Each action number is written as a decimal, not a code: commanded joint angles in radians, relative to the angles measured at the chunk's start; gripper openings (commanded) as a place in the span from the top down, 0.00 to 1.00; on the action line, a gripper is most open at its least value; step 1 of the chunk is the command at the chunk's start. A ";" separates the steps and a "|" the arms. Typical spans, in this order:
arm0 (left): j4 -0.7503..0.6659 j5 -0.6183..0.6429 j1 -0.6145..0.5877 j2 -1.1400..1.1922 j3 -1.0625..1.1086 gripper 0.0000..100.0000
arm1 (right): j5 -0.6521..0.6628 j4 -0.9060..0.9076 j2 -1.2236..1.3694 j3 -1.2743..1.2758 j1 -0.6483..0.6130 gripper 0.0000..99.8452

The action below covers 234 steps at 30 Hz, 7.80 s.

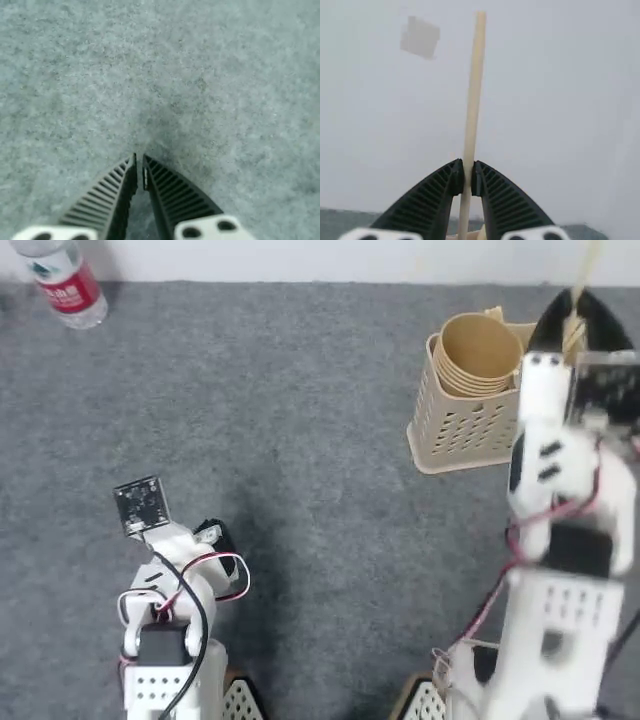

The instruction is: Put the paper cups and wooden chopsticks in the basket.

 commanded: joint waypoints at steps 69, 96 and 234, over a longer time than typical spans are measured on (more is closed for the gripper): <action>0.008 -0.015 0.080 -0.009 -0.007 0.98 | 0.135 1.253 1.026 -1.353 -0.297 0.78; 0.003 -0.015 0.086 -0.009 -0.007 0.98 | -0.207 1.460 1.316 -1.491 -0.344 0.99; 0.290 0.147 -0.018 -0.009 -0.007 0.99 | -0.230 1.046 -0.954 0.977 -0.096 0.99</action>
